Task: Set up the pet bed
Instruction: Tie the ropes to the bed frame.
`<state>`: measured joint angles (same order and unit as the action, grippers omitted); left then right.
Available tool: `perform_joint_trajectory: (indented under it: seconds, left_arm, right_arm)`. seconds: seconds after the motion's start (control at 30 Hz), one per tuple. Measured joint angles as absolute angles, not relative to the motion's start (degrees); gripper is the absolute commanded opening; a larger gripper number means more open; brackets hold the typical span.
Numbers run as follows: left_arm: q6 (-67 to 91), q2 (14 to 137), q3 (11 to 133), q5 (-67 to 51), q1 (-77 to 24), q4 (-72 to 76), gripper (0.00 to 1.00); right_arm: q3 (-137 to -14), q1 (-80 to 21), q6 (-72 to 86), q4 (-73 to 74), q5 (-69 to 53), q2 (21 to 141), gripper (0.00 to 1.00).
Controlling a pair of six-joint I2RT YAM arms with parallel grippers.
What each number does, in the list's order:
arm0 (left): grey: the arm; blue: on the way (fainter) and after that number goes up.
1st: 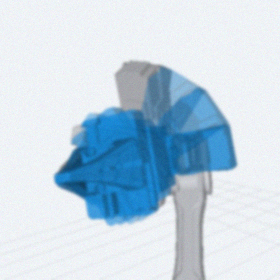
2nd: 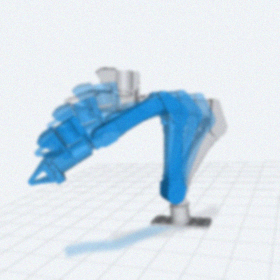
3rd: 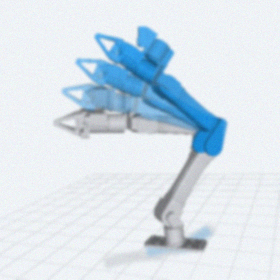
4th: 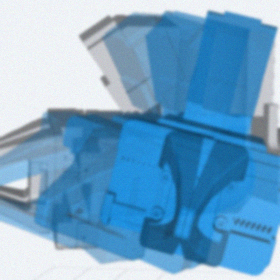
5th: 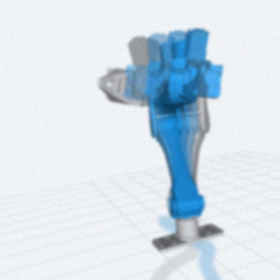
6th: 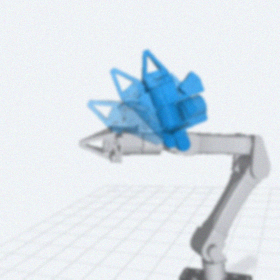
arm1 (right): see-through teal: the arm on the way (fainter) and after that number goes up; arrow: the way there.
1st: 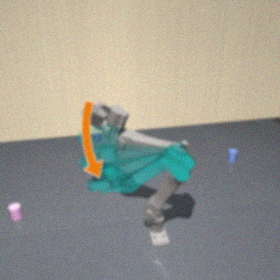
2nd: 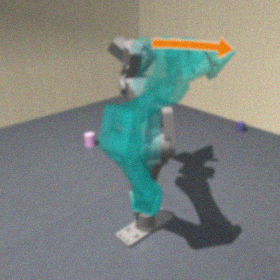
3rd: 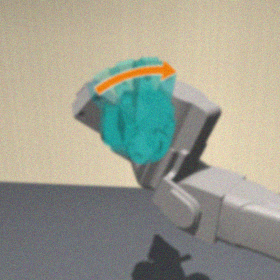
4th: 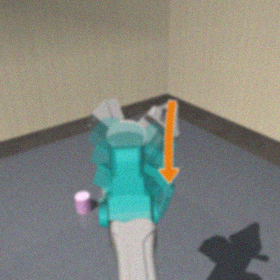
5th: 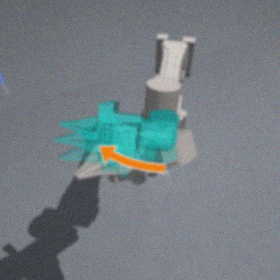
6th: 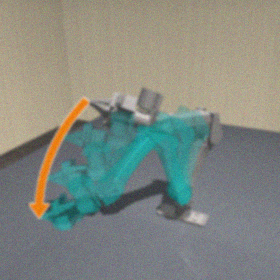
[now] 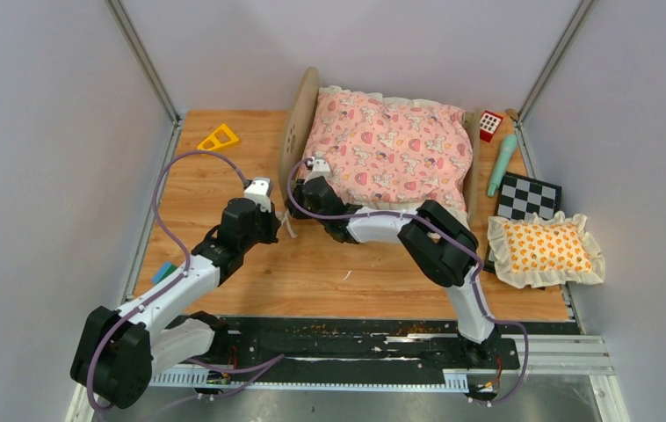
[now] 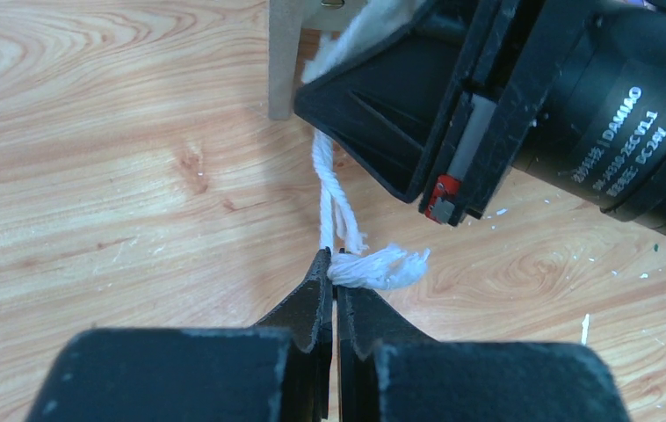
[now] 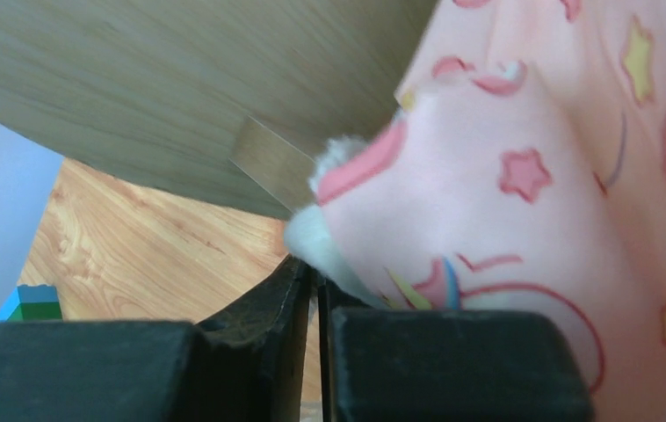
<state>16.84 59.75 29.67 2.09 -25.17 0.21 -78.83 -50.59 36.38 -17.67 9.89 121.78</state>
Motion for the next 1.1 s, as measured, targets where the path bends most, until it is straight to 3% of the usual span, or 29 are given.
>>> perform_joint_trajectory:
  seconds: [1.1]
  left_arm:
    - [15.53, 77.67, 34.94, 3.55, -25.17, 12.25, 0.0]
  right_arm:
    - [-57.56, -48.66, 28.69, -40.97, 0.71, 111.94, 0.03]
